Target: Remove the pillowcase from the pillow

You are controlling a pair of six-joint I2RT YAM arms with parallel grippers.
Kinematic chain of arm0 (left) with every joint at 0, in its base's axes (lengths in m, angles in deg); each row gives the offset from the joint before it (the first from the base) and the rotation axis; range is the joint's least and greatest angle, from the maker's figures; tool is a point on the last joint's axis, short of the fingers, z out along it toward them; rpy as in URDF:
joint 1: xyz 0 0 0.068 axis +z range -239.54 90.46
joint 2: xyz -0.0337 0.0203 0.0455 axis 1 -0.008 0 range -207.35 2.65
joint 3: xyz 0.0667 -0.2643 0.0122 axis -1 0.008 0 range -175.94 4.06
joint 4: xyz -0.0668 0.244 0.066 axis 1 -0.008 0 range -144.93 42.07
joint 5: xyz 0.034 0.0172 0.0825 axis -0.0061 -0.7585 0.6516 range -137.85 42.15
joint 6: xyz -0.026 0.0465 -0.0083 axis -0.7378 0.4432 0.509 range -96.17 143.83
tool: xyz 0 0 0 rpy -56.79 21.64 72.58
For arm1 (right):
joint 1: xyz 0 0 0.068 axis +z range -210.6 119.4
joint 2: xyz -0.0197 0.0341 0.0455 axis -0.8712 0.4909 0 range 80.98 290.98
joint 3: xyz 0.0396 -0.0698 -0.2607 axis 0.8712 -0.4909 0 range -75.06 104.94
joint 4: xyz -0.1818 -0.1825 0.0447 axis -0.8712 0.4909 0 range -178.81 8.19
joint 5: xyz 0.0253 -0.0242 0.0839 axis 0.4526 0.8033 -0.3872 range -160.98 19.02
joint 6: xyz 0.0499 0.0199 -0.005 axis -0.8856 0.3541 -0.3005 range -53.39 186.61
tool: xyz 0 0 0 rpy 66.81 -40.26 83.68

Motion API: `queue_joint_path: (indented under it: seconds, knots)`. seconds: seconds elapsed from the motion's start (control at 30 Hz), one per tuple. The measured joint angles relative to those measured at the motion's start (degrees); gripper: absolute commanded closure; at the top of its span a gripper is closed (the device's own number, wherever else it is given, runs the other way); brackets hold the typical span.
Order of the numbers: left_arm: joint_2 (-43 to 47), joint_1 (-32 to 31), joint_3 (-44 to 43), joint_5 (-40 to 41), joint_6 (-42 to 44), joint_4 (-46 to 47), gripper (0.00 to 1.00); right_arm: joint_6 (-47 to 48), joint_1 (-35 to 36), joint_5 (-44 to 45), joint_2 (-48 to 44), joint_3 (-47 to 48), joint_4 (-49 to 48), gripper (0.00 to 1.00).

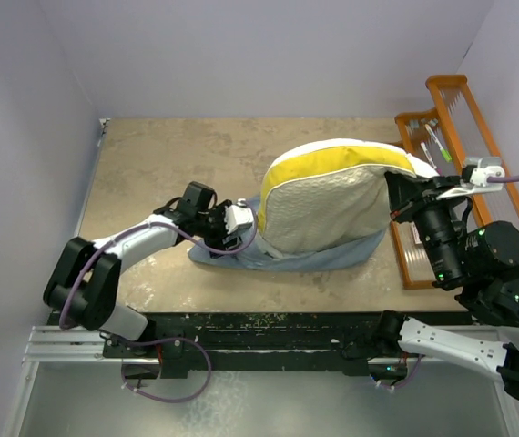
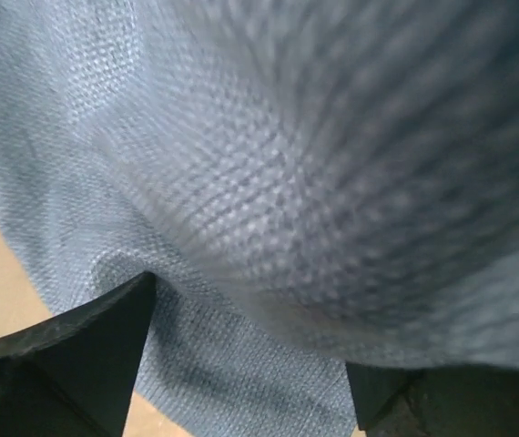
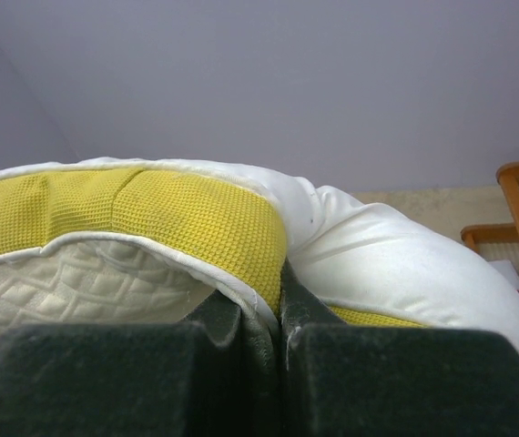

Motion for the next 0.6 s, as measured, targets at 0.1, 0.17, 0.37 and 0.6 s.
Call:
queue_joint_path:
  seconds: [0.1,0.17,0.37,0.6]
  knots:
    - [-4.3,-0.6,-1.3,-0.7,-2.1,0.8,0.69,0.0,0.0,1.7,-0.2,0.2,-1.4,1.0]
    - [-6.3,-0.8,-2.0,-0.9,-3.7,1.0,0.92,0.0,0.0,2.9,-0.2,0.8,-2.6,1.0]
    - [-8.3,2.4,-5.4,0.4,-7.6,0.7,1.0,1.8,0.0,5.6,0.1,3.0,-7.9,1.0]
    - [-8.3,18.6,-11.0,3.1,-7.8,-0.8,1.0,4.9,0.0,5.9,0.7,5.3,-16.3,1.0]
